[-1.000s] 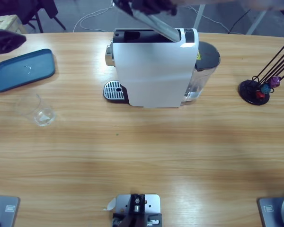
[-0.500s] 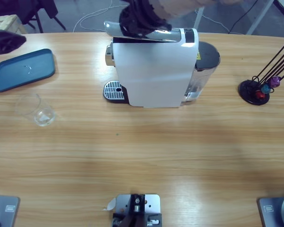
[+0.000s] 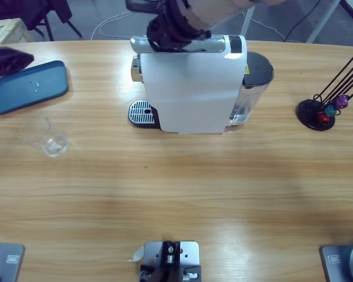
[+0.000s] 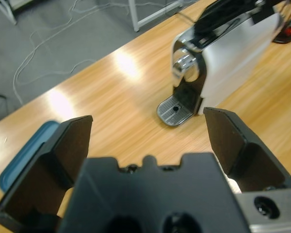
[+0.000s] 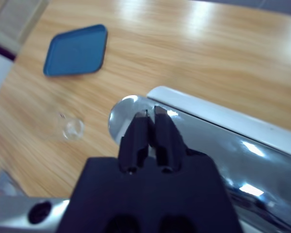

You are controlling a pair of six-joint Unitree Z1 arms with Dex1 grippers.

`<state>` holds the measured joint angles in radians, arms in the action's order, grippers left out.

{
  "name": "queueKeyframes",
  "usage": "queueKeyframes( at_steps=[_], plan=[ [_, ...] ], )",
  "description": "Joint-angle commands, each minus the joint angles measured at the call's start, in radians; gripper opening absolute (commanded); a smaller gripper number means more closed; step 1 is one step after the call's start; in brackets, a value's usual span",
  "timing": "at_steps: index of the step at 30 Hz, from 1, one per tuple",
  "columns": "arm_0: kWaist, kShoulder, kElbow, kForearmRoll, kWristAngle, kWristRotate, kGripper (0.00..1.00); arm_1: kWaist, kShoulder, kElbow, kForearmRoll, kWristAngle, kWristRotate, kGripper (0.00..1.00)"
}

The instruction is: Pour coffee

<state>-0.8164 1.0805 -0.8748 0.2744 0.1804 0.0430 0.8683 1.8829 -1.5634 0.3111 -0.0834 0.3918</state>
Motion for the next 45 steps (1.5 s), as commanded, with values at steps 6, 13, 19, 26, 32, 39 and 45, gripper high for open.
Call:
queueKeyframes(
  at_steps=[6, 13, 19, 26, 32, 39, 45],
  plan=[
    [0.049, 0.106, 0.146, 0.05, 0.218, -0.392, 1.0, 0.155, -0.45, 0.429, 0.075, -0.212, -0.099, 1.0],
    [0.049, 0.194, 0.221, -0.01, 0.324, -0.479, 1.0, 0.192, -0.586, 0.682, 0.097, -0.199, -0.045, 1.0],
    [0.049, 0.269, 0.294, -0.119, 0.366, -0.516, 1.0, 0.192, -0.585, 0.736, 0.097, -0.223, 0.015, 1.0],
    [0.049, 0.322, 0.464, -0.358, 0.364, -0.572, 1.0, 0.192, -0.569, 0.764, 0.089, -0.225, 0.039, 1.0],
    [0.049, 0.371, 0.593, -0.562, 0.361, -0.572, 1.0, 0.192, -0.567, 0.794, 0.091, -0.236, 0.07, 1.0],
    [0.039, 0.441, 0.611, -0.636, 0.354, -0.564, 1.0, 0.192, -0.57, 0.803, 0.091, -0.234, 0.079, 1.0],
    [0.039, 0.47, 0.59, -0.638, 0.356, -0.52, 1.0, 0.192, -0.567, 0.812, 0.091, -0.233, 0.093, 1.0]
  ],
)
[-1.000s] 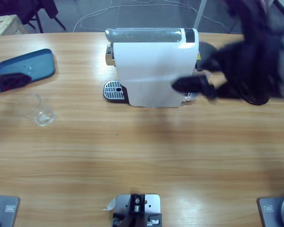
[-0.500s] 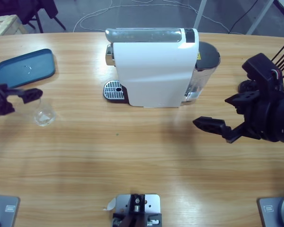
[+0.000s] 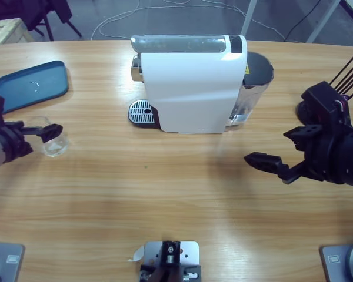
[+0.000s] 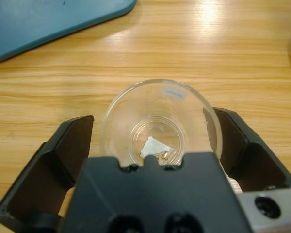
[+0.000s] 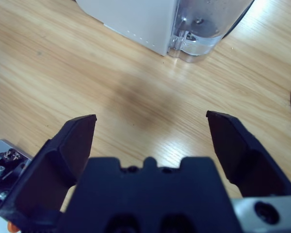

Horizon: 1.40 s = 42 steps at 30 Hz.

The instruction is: Pour coffee

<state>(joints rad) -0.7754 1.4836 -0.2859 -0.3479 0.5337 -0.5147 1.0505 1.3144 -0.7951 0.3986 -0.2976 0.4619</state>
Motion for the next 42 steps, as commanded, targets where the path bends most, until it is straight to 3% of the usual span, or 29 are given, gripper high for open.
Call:
queueKeyframes(
  at_steps=[1, 3, 5, 7, 8, 10, 13, 14, 17, 23, 26, 29, 32, 36, 42],
  plan=[
    [-0.002, 0.071, -0.001, -0.016, 0.003, 0.04, 0.979, 0.009, 0.003, 0.045, 0.003, -0.018, 0.026, 1.0],
    [-0.002, 0.081, -0.003, -0.016, -0.013, 0.064, 0.839, 0.009, 0.005, 0.045, 0.002, -0.02, 0.03, 1.0],
    [-0.002, 0.079, 0.002, -0.02, -0.023, 0.084, 0.778, 0.009, 0.005, 0.045, 0.001, -0.02, 0.03, 1.0],
    [-0.002, 0.064, 0.015, -0.032, -0.023, 0.106, 0.53, 0.009, 0.003, 0.047, 0.0, -0.02, 0.031, 1.0],
    [-0.002, 0.059, 0.017, -0.035, -0.023, 0.123, 0.474, 0.009, 0.001, 0.047, 0.001, -0.02, 0.032, 1.0],
    [-0.002, 0.056, 0.017, -0.036, -0.027, 0.14, 0.454, 0.009, -0.004, 0.049, 0.002, -0.02, 0.032, 1.0],
    [-0.001, 0.044, 0.013, -0.036, -0.053, 0.18, 0.1, 0.009, -0.006, 0.051, 0.001, -0.023, 0.032, 1.0],
    [-0.001, 0.029, 0.012, -0.036, -0.074, 0.212, 0.062, 0.009, -0.008, 0.051, 0.0, -0.023, 0.032, 1.0],
    [0.027, -0.054, 0.003, -0.032, -0.22, 0.374, 0.019, 0.009, -0.021, 0.038, 0.023, -0.043, 0.015, 1.0],
    [0.238, -0.187, -0.107, 0.037, -0.775, 0.764, 0.0, 0.009, -0.148, -0.015, 0.174, -0.079, -0.103, 1.0],
    [0.28, -0.145, -0.261, 0.195, -0.921, 0.934, 0.0, 0.009, -0.228, -0.015, 0.213, -0.079, -0.122, 1.0],
    [0.366, -0.031, -0.341, 0.204, -1.117, 1.098, 0.0, 0.009, -0.251, -0.013, 0.255, -0.081, -0.134, 1.0],
    [0.415, 0.092, -0.436, 0.274, -1.13, 1.209, 0.0, 0.009, -0.265, -0.01, 0.256, -0.083, -0.136, 1.0],
    [0.415, 0.22, -0.516, 0.326, -1.151, 1.356, 0.0, 0.009, -0.258, -0.012, 0.256, -0.081, -0.135, 1.0],
    [0.39, 0.364, -0.575, 0.265, -1.195, 1.384, 0.0, 0.009, -0.207, -0.019, 0.25, -0.078, -0.135, 1.0]
  ],
)
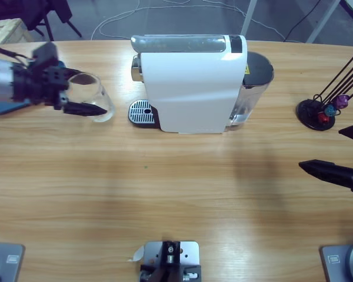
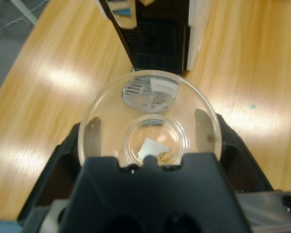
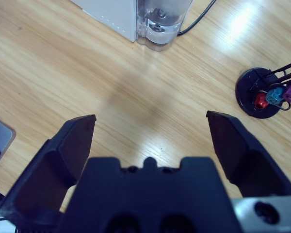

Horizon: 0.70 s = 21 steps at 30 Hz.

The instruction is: Pour coffee

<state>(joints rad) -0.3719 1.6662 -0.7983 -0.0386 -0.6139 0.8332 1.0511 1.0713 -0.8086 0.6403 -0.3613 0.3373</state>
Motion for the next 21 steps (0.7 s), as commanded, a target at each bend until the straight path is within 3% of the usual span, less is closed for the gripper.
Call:
queueKeyframes(
  at_steps=[1, 13, 21],
  plan=[
    [-0.019, 0.203, -0.066, -0.06, -0.041, 0.037, 0.0, 0.009, 0.039, -0.005, 0.008, -0.014, -0.012, 1.0],
    [-0.099, 0.311, -0.172, -0.088, -0.03, -0.009, 0.0, 0.009, 0.091, 0.005, -0.024, -0.016, -0.012, 1.0],
    [-0.157, 0.356, -0.237, -0.062, 0.056, -0.067, 0.0, 0.009, 0.088, 0.021, -0.046, -0.018, -0.012, 1.0]
  ],
)
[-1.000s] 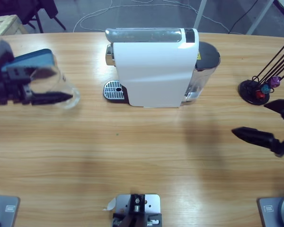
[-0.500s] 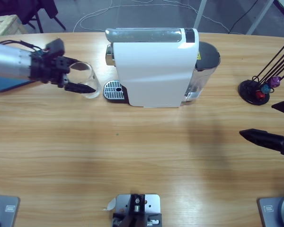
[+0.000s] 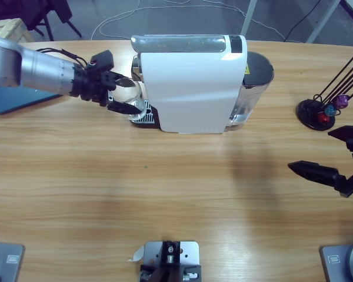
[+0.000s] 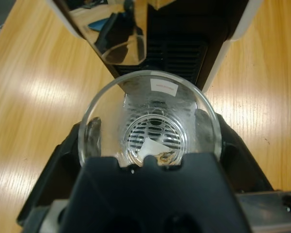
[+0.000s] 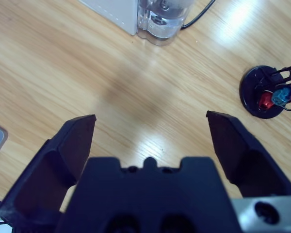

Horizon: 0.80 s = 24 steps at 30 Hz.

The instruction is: Pour coffee

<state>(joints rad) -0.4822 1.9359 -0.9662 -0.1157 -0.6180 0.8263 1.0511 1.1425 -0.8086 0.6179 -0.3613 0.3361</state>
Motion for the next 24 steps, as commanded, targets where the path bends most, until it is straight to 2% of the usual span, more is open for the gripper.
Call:
queueKeyframes(
  at_steps=[1, 7, 8, 9, 10, 13, 19, 24],
  plan=[
    [-0.048, 0.087, -0.07, 0.016, 0.061, -0.061, 0.0, 0.009, 0.016, 0.022, -0.024, -0.018, -0.011, 1.0],
    [-0.054, 0.083, -0.064, 0.016, 0.051, -0.066, 0.0, 0.009, 0.016, 0.028, -0.03, -0.019, -0.011, 1.0],
    [-0.055, 0.083, -0.065, 0.016, 0.055, -0.082, 0.085, 0.009, 0.017, 0.028, -0.031, -0.019, -0.01, 1.0],
    [-0.055, 0.081, -0.061, 0.015, 0.059, -0.092, 0.726, 0.009, 0.018, 0.028, -0.032, -0.018, -0.01, 1.0],
    [-0.055, 0.076, -0.05, 0.013, 0.059, -0.091, 0.941, 0.009, 0.019, 0.029, -0.032, -0.018, -0.009, 1.0],
    [-0.05, 0.048, -0.024, 0.011, 0.069, -0.099, 1.0, 0.009, 0.019, 0.032, -0.032, -0.016, -0.01, 1.0],
    [-0.021, 0.008, -0.003, 0.008, 0.07, -0.122, 1.0, 0.009, 0.019, 0.032, -0.032, -0.016, -0.009, 1.0],
    [0.011, -0.119, 0.018, 0.007, 0.058, -0.137, 1.0, 0.009, 0.019, 0.039, -0.043, -0.016, -0.009, 1.0]
  ],
)
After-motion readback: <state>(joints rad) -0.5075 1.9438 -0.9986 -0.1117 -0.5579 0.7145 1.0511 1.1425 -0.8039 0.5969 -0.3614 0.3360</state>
